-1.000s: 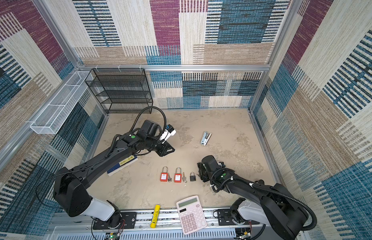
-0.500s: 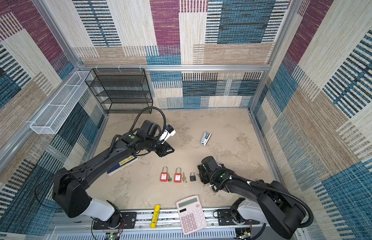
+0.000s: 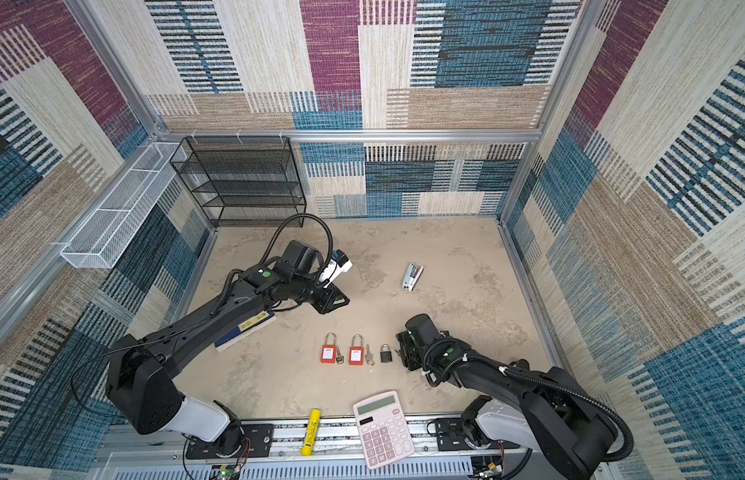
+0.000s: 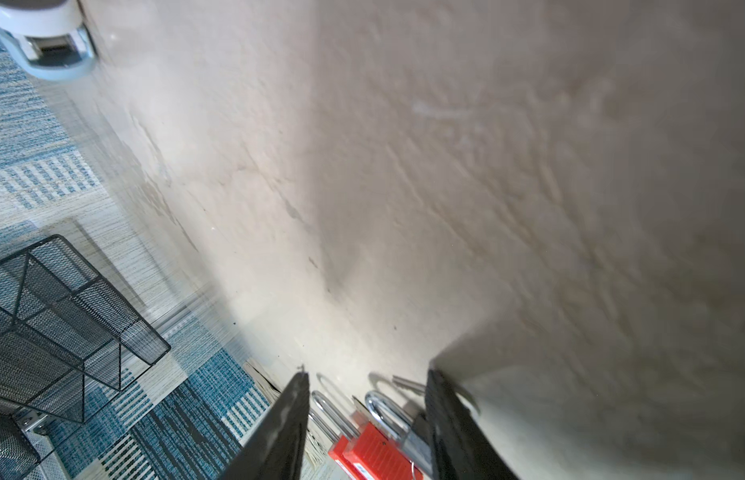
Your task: Lock with the key
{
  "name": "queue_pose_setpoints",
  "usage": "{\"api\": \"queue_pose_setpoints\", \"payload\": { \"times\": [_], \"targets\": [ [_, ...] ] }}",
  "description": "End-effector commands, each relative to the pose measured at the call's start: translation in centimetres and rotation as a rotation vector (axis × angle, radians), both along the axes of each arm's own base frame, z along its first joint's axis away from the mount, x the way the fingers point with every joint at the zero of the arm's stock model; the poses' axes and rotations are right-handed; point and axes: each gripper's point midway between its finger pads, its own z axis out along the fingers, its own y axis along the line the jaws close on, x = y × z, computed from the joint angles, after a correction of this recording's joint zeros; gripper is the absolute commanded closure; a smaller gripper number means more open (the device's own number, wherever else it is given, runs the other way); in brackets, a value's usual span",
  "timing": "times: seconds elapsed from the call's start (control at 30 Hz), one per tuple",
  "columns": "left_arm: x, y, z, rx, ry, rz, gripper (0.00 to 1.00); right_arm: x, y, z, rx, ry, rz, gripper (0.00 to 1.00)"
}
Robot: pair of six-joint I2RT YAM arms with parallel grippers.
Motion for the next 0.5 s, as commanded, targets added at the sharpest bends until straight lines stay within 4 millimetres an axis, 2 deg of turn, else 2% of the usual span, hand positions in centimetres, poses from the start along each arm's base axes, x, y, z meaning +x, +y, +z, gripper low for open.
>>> {"api": "queue_pose_setpoints", "payload": {
  "times": [0.0, 0.17, 0.33, 0.47],
  "targets": [
    [0.2, 0.0, 0.1, -0.002, 0.006, 0.013, 0.68, -1.0, -0.6, -0.6, -0.02, 0.057, -0.012, 0.53],
    [0.2, -0.1, 0.2, -0.006, 0.008, 0.013, 0.68, -1.3, -1.0, -0.5, -0.004, 0.042, -0.026, 0.54],
    [0.2, -0.1, 0.2, -0.006, 0.008, 0.011, 0.68, -1.5, 0.2, -1.1, 0.031, 0.039, 0.039, 0.53],
    [0.2, -0.2, 0.3, -0.009, 0.011, 0.011, 0.68, -1.6, 0.4, -1.3, 0.033, 0.053, 0.046, 0.53]
  ]
}}
